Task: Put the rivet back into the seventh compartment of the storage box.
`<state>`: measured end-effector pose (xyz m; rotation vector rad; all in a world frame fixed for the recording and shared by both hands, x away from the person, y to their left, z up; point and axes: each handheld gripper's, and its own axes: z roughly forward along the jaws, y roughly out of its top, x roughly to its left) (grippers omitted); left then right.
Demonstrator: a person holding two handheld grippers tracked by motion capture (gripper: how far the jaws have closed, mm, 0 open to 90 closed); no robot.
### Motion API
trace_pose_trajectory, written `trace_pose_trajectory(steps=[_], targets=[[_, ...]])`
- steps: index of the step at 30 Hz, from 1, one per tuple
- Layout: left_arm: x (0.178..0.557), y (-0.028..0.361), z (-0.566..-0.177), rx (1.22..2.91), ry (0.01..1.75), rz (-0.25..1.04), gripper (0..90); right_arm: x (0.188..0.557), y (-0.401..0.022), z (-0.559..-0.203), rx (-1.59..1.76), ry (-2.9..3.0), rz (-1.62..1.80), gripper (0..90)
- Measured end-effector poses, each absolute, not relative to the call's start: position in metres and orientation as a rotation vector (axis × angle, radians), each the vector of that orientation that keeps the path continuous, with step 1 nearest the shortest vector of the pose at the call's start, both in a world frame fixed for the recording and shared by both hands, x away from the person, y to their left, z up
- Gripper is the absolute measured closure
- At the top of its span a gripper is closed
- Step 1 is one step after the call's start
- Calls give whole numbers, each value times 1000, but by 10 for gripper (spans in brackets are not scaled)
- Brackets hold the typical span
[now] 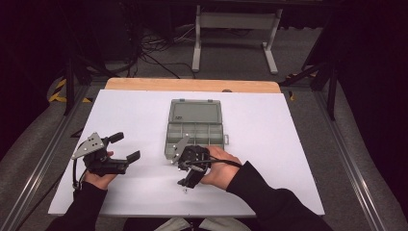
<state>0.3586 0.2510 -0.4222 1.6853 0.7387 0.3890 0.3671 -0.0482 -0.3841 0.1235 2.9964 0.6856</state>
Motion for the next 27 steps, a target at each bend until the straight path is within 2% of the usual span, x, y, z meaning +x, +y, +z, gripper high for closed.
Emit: trace_pose_trajectory(steps=[24,27], targets=[[359,251,-422,1686,738,388,15,357,-45,-418,113,3097,603,299],[359,251,-422,1688,738,388,15,355,-43,-423,78,3122,563,345]])
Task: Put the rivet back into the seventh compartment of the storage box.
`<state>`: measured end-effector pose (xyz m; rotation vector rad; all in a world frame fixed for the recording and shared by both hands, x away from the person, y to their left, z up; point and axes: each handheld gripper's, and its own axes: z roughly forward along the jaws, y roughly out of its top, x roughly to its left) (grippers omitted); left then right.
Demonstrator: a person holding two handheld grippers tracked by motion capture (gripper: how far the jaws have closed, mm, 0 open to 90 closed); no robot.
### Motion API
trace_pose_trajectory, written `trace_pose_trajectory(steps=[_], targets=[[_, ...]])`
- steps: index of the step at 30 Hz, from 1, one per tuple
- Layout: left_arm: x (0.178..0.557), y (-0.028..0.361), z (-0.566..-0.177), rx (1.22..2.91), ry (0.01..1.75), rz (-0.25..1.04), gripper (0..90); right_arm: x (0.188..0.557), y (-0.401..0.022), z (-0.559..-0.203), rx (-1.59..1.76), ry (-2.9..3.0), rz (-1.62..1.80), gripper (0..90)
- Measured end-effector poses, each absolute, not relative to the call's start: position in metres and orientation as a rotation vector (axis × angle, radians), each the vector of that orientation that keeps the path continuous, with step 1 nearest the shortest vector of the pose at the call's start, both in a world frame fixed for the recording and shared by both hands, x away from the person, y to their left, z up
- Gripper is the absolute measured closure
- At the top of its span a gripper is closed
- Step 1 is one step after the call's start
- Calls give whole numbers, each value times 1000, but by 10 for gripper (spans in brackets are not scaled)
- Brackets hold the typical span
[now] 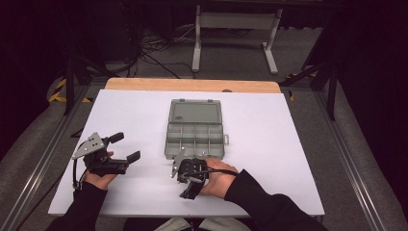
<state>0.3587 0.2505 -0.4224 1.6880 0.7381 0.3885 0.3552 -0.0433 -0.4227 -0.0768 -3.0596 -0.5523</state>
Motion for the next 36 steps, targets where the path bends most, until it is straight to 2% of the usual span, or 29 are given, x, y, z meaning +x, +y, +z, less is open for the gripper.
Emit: trace_pose_trajectory(steps=[4,12,13,15,17,26,36], targets=[[359,251,-422,1688,738,389,15,353,-42,-426,-47,-3058,-517,404],[359,251,-422,1687,737,388,15,352,-42,-428,-38,-3063,-502,467],[359,251,-422,1687,738,388,15,351,-41,-429,-22,-3052,-484,519],[359,251,-422,1687,738,388,15,351,-41,-429,-22,-3054,-485,525],[359,251,-422,1689,739,388,15,350,-41,-428,-19,-3053,-477,600],[359,251,-422,1689,738,388,15,348,-38,-426,24,-3057,-445,792],[359,251,-422,1689,738,387,15,349,-37,-423,25,-3063,-455,822]])
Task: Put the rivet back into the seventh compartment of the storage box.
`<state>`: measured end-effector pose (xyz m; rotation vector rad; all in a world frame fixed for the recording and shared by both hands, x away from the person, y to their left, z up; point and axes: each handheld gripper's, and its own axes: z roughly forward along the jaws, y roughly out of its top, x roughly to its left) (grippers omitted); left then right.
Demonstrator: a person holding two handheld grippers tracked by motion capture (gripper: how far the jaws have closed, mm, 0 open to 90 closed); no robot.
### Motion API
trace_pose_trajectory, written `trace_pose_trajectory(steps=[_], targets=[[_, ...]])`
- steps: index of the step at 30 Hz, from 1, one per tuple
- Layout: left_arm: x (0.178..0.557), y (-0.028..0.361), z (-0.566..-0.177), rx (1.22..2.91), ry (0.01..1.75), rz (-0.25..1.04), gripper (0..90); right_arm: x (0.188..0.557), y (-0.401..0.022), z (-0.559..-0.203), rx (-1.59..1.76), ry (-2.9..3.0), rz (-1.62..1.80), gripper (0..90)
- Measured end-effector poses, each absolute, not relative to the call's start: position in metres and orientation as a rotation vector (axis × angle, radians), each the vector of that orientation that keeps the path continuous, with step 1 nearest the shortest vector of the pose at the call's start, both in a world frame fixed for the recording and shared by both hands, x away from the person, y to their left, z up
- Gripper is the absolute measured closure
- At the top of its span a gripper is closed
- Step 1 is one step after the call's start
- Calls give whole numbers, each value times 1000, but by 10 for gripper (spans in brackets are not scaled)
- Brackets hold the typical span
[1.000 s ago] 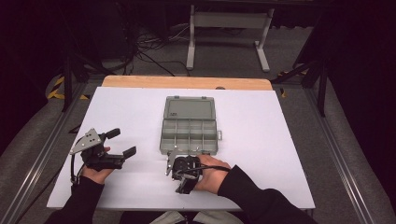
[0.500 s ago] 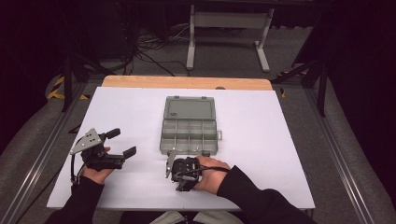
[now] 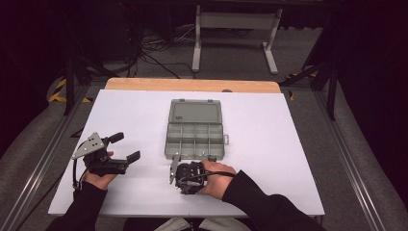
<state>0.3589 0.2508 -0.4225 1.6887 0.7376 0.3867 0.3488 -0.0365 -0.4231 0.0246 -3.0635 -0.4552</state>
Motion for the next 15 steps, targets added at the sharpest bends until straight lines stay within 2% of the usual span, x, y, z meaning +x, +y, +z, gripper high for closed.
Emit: trace_pose_trajectory(steps=[15], targets=[[359,251,-422,1687,737,387,15,359,-41,-396,-21,-3087,-560,823]])
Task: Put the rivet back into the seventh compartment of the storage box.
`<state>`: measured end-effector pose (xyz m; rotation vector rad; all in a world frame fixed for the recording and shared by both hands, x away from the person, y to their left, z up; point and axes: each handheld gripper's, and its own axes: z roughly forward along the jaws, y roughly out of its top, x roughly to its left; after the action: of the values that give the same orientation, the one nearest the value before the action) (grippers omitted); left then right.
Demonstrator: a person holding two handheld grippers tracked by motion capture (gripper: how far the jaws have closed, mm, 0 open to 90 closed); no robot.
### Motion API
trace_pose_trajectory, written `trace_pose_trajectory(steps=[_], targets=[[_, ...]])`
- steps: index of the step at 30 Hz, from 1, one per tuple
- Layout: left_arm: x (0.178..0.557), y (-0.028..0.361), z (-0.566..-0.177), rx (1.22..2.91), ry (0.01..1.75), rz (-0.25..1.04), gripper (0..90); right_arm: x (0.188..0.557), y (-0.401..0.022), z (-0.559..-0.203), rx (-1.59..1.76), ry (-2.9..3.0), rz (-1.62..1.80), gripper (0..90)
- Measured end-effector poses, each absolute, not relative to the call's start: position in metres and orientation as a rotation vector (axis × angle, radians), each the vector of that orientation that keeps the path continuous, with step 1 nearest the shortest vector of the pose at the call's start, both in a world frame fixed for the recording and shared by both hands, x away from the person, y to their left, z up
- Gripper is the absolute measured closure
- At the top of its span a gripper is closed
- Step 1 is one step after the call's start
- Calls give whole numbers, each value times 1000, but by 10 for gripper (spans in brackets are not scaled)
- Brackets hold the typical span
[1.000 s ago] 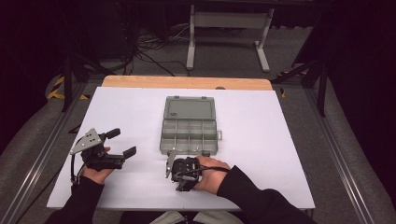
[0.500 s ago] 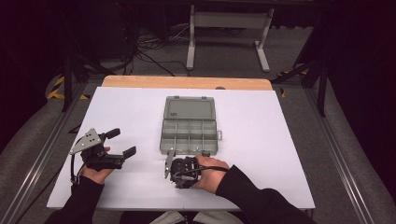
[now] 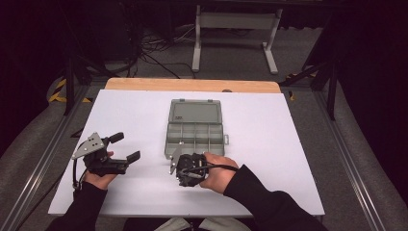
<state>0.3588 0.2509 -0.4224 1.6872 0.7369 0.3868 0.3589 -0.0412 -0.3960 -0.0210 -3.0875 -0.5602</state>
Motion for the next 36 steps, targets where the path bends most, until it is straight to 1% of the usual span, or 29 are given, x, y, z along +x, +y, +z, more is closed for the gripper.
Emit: trace_pose_trajectory(steps=[20,36], targets=[[359,251,-422,1686,738,388,15,380,-59,-350,-126,-3149,-698,823],[359,251,-422,1686,739,389,15,397,-71,-337,-240,-3169,-760,823]])
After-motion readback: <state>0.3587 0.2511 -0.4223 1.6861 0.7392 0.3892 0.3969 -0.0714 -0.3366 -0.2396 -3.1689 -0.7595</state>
